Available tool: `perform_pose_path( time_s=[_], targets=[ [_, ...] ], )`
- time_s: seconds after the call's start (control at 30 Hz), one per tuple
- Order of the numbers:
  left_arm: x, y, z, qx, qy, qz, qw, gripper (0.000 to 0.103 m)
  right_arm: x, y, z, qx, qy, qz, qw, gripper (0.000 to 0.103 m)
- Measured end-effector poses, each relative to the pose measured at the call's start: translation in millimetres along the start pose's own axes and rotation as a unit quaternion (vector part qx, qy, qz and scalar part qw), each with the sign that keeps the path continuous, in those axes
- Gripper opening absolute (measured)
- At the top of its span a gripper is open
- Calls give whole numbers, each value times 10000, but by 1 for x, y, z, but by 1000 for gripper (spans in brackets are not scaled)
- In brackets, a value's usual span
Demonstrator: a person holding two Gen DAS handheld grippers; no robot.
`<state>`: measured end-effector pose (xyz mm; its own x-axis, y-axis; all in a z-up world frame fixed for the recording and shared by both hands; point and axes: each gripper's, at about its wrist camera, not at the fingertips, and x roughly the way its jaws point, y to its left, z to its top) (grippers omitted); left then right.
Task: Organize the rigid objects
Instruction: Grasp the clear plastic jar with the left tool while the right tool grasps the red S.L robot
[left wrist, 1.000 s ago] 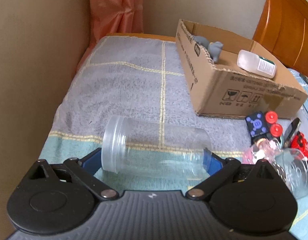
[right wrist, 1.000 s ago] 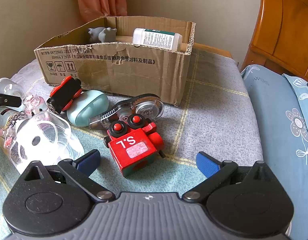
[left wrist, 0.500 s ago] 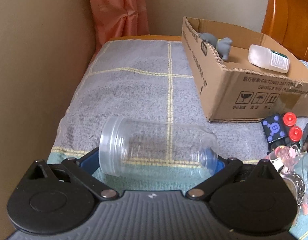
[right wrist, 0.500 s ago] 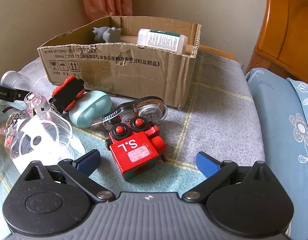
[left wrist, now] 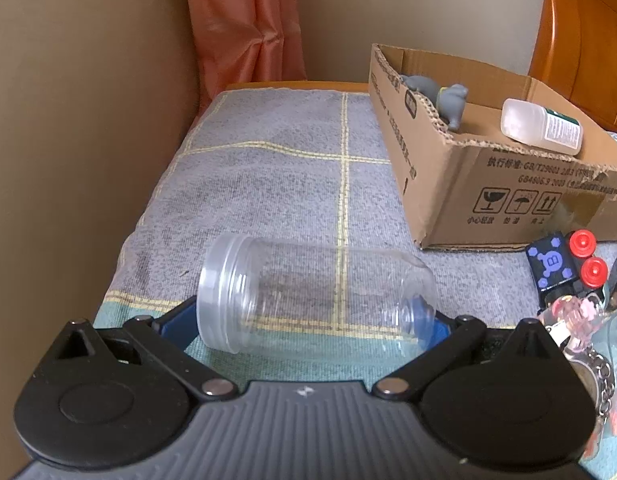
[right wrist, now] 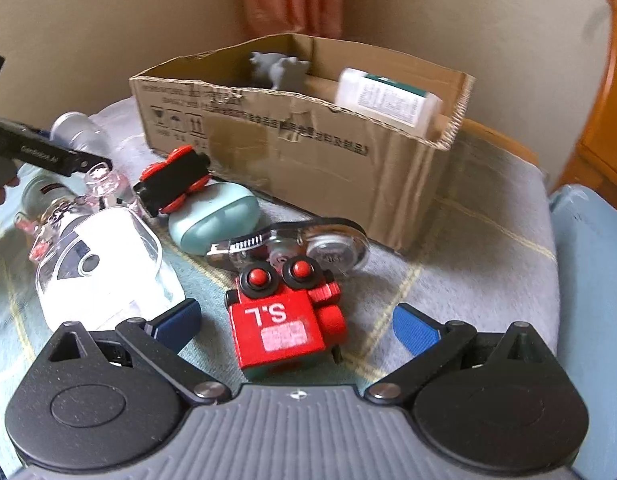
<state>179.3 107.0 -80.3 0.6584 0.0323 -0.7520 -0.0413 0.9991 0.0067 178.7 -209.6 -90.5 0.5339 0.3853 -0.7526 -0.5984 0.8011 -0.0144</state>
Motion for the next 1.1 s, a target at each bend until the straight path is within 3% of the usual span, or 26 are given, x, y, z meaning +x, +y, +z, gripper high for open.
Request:
perform_pose_path(
  time_s=[0.33, 0.67, 0.73, 0.8, 1.1],
  targets=[
    [1, -1, 1, -20, -32, 41, 10000, 103, -1, 2, -1, -367, -92, 292, 9989, 102],
    [-2, -1, 7, 41, -84, 41, 9999, 100, -9, 7, 1, -557, -94, 461, 9973, 77],
    [-3, -1, 8, 85, -101, 22, 9999, 93, -11, 7, 2, -506, -78, 444, 9977, 72],
    [-3, -2, 9, 142, -78, -18, 9999, 90, -12, 7, 2, -472, -79, 389, 9981, 61],
    [-16, -4, 13, 399, -93, -181, 9990, 90, -17, 9, 4, -317, 35, 237, 9992, 61]
  ],
)
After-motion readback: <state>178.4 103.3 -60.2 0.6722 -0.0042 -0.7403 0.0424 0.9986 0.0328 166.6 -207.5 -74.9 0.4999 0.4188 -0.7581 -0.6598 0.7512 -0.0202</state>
